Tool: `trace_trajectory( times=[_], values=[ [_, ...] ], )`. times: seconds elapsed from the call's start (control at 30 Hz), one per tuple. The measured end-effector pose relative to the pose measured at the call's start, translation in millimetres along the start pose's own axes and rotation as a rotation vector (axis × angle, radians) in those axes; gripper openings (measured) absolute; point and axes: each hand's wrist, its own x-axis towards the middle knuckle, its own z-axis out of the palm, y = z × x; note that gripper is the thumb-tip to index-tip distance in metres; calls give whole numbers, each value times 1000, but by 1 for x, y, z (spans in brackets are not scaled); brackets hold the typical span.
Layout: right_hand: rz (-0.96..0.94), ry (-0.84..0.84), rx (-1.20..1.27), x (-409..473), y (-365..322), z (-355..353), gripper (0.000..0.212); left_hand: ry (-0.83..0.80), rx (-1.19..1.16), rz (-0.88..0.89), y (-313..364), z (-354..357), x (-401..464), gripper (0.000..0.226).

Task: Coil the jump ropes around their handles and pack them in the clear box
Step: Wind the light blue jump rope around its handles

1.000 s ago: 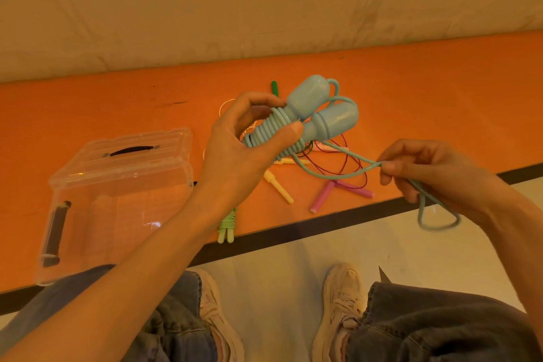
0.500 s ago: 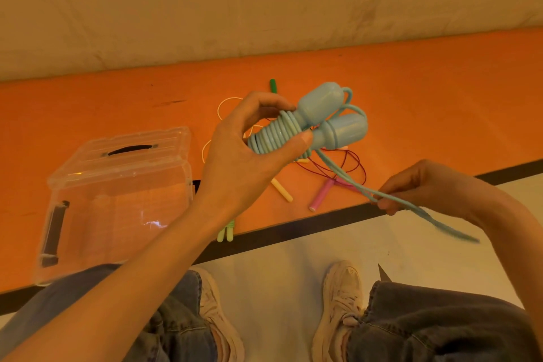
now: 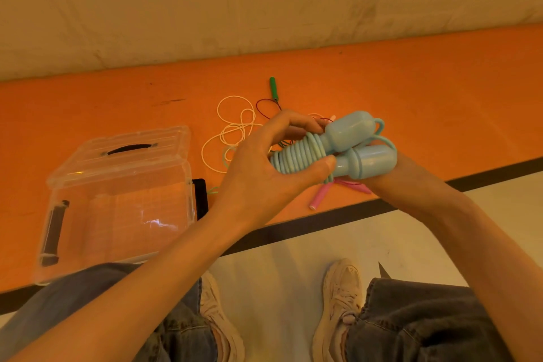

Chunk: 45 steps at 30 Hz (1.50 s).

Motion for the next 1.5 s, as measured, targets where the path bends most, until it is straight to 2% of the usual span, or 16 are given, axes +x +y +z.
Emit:
trace_trajectory(
  times=[0.07,0.13,0.17,0.23,0.3,0.4,0.47,0.63,0.73,0.83,0.93,1.2,1.3,1.43,1.5],
  values=[
    [26,-3,54,2,1,7,59,-11,-41,-6,0,0,1,29],
    [44,57,85,5,8,12,25,-21,-66,-17,0,-1,1,28],
    [89,102,68,3,7,14,15,-26,-74,-25,0,-2,1,28],
    [105,215,44,7,5,18,36,-21,-79,-26,1,-4,2,28],
    [112,188,101,9,-7,21,27,2,-95,-20,2,-6,3,30],
    [23,184,162,12,-13,28,9,42,-146,-11,2,-10,6,41],
    [42,172,157,8,-9,25,23,53,-118,17,2,-12,8,51],
    [144,-31,149,-2,-16,28,16,147,17,23,-3,-15,7,47],
    [85,22,67,-13,-20,32,21,174,228,42,-5,-15,4,46],
    [-23,95,-127,-23,-25,35,22,164,456,62,-7,-14,3,47],
    [-93,152,-279,-27,-26,32,27,125,573,63,-10,-17,6,47],
    [-177,198,-282,-28,-33,32,30,-14,905,119,-20,-13,4,58],
    [-187,177,-311,-26,-34,34,30,-62,937,110,-22,-10,4,60],
    [-186,153,-386,-22,-31,42,37,-20,1062,113,-23,-3,-1,64],
    [-186,129,-403,-21,-30,46,40,-14,1037,108,-25,0,-3,65]
  ],
)
